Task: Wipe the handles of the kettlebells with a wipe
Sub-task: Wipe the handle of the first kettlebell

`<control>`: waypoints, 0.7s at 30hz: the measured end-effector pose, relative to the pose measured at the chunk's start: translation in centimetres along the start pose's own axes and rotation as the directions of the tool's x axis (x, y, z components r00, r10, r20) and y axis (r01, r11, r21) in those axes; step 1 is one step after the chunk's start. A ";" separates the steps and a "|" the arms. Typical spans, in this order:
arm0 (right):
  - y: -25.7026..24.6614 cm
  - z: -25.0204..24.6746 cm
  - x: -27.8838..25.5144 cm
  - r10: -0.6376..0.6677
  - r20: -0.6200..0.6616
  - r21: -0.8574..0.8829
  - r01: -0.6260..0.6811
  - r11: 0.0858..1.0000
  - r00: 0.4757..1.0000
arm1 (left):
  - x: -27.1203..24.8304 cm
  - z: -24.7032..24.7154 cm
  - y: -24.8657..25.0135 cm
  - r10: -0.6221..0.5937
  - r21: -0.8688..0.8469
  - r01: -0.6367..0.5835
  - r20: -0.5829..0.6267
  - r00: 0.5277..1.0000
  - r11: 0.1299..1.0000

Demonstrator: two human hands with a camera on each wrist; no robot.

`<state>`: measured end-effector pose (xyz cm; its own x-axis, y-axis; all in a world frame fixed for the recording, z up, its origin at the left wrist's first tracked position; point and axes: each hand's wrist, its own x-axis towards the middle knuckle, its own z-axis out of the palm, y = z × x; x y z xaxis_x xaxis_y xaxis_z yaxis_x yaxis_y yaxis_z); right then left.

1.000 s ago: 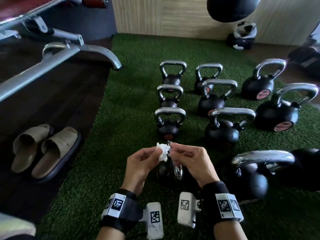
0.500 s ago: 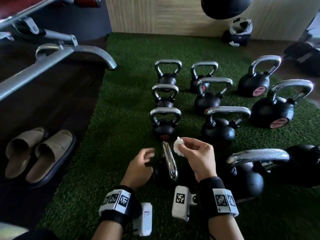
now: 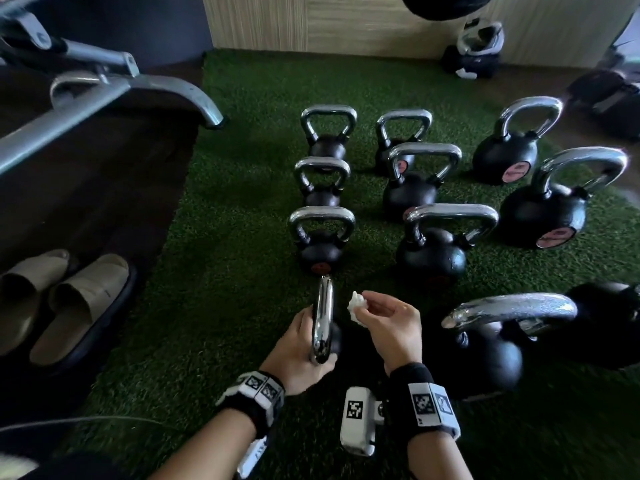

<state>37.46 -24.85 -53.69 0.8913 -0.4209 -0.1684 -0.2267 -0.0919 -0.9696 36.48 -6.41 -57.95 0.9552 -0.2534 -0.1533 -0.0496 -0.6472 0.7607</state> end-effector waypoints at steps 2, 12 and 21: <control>0.4 0.6 -0.1 0.006 -0.003 -0.025 -0.006 1.000 1.000 | 0.2 -0.9 -0.4 0.045 -0.011 -0.045 0.062 0.997 0.999; 2.2 4.7 1.0 0.032 0.056 -0.152 -0.023 0.988 0.998 | 1.2 -0.5 -0.9 0.203 0.006 -0.204 0.079 0.976 0.979; 1.3 5.9 3.9 -0.011 0.028 -0.139 0.015 0.990 1.000 | 3.6 -1.8 -1.4 0.030 -0.059 -0.019 0.189 0.981 0.998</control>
<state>42.98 -21.31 -56.66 0.9044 -0.3946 -0.1623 -0.2654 -0.2226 -0.9381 40.52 -5.14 -58.49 0.8806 -0.4043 -0.2471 -0.0507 -0.5988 0.7993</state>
